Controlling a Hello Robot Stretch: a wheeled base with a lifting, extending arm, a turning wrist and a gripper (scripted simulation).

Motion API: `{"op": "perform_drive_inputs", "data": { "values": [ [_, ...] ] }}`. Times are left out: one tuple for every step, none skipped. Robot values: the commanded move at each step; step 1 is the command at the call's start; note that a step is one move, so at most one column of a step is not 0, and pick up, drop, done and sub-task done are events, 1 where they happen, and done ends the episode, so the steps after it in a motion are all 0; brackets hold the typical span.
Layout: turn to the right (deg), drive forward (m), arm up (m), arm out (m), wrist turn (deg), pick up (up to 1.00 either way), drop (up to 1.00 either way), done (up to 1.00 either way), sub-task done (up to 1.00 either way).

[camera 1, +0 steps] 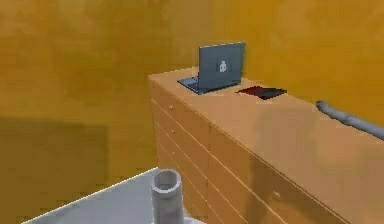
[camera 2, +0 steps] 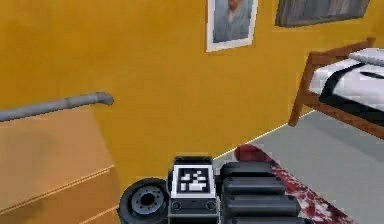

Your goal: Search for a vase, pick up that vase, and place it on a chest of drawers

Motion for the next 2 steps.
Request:
{"op": "perform_drive_inputs", "data": {
  "values": [
    [-15.0, 0.0, 0.0, 0.0, 0.0, 0.0, 0.0, 0.0, 0.0],
    [45.0, 0.0, 0.0, 0.0, 0.0, 0.0, 0.0, 0.0, 0.0]
  ]
}}
